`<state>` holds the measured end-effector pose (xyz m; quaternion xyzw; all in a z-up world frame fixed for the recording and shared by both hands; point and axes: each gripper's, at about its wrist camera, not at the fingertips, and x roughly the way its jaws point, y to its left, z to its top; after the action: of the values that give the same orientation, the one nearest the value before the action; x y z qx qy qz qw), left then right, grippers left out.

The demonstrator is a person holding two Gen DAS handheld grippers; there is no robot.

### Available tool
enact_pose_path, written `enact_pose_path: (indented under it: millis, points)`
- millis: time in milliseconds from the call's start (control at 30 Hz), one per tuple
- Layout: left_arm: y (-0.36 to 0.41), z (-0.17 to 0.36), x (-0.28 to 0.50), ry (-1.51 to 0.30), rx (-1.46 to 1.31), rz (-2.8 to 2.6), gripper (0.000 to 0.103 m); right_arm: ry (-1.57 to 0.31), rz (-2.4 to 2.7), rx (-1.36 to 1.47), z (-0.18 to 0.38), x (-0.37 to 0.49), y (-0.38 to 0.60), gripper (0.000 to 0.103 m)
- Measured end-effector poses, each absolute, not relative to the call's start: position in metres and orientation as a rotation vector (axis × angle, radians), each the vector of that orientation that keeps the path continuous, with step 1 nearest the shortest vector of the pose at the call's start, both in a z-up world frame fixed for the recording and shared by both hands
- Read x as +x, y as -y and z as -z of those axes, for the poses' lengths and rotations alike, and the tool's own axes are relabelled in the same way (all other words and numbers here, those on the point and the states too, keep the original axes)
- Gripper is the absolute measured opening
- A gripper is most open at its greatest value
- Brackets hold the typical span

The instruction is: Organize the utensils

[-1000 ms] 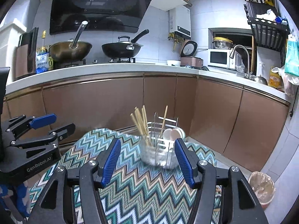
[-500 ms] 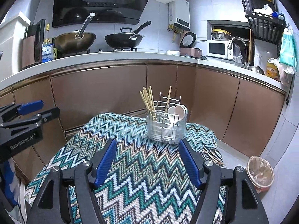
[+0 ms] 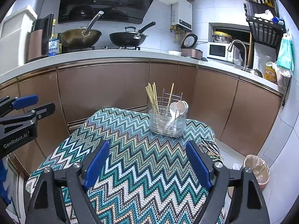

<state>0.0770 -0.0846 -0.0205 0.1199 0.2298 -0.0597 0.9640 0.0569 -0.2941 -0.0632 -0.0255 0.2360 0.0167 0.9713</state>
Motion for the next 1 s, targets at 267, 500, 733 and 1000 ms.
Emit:
enact_pose_path:
  millis: [267,500,733,1000]
  points:
    - [0.078,0.025,0.061,-0.469,0.254,0.104,0.051,-0.471,0.013,-0.071,0.065,0.044,0.288,0.093]
    - [0.07,0.038,0.057,-0.492,0.249,0.08,0.054,-0.476,0.078,-0.091,0.071,0.035,0.286,0.098]
    - [0.066,0.052,0.065,-0.524,0.221,0.065,0.062,-0.499,0.107,-0.096,0.078,0.037,0.293,0.1]
    - [0.06,0.064,0.084,-0.573,0.173,0.081,0.062,-0.539,0.114,-0.086,0.089,0.045,0.303,0.101]
